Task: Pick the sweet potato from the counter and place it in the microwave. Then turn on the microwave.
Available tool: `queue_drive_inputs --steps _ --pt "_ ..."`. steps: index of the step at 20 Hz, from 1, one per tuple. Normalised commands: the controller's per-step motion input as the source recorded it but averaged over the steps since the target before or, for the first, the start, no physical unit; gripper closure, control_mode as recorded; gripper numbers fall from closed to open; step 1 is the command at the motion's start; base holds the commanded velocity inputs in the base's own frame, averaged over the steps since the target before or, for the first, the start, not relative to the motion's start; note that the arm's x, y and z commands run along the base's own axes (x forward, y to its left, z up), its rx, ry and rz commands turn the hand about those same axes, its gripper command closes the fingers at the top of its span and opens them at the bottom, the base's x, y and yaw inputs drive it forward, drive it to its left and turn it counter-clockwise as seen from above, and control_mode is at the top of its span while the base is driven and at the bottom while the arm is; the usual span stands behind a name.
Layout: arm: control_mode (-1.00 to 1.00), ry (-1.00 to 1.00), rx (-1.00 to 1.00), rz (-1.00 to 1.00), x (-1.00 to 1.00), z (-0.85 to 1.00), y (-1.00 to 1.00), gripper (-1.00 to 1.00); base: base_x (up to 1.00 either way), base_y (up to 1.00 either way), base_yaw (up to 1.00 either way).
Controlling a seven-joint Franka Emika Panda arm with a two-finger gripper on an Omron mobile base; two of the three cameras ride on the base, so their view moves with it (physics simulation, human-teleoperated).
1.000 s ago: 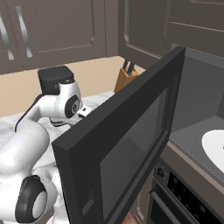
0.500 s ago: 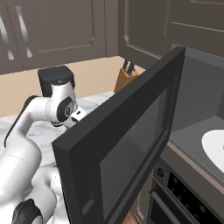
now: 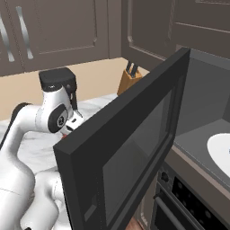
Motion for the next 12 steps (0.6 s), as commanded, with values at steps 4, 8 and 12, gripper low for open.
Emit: queue_drive_inputs --steps 4,8,12 --pt "-1.0 -0.02 0.0 -0.02 -0.38 0.21 0.01 1.0 0.0 0.0 0.0" --pt "-1.0 0.0 0.0 -0.02 -0.35 0.2 0.01 1.0 0.0 0.0 0.0" --pt "-1.0 -0.01 0.0 -0.01 -0.36 0.18 0.01 1.0 0.0 0.0 0.0"
